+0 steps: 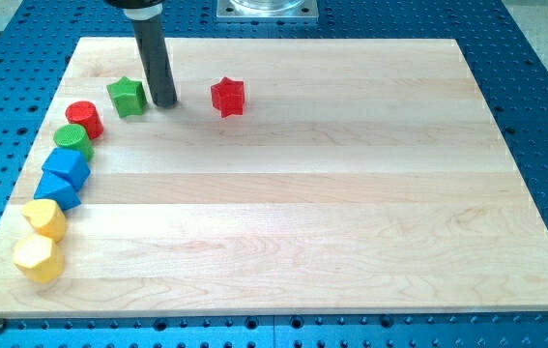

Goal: Adjust the green star

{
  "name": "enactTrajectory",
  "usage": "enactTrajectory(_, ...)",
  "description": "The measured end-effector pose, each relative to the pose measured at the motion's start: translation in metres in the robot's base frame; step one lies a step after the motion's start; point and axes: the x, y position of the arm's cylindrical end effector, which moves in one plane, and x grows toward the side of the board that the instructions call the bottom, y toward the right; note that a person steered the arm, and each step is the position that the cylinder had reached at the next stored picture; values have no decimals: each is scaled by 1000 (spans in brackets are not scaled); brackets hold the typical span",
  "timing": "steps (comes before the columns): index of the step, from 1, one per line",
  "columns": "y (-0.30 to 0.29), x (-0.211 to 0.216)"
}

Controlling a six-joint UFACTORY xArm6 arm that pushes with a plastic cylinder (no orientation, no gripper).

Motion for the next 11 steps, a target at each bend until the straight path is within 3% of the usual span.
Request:
enactTrajectory(3,-70,-4)
enactTrajectory(4,2,-25)
enactTrajectory(5,-28,-83)
enactTrajectory(6,-138,-53)
enactTrajectory(7,-154,-25)
enactTrajectory(8,-146,11)
enactTrajectory(11,-124,-11)
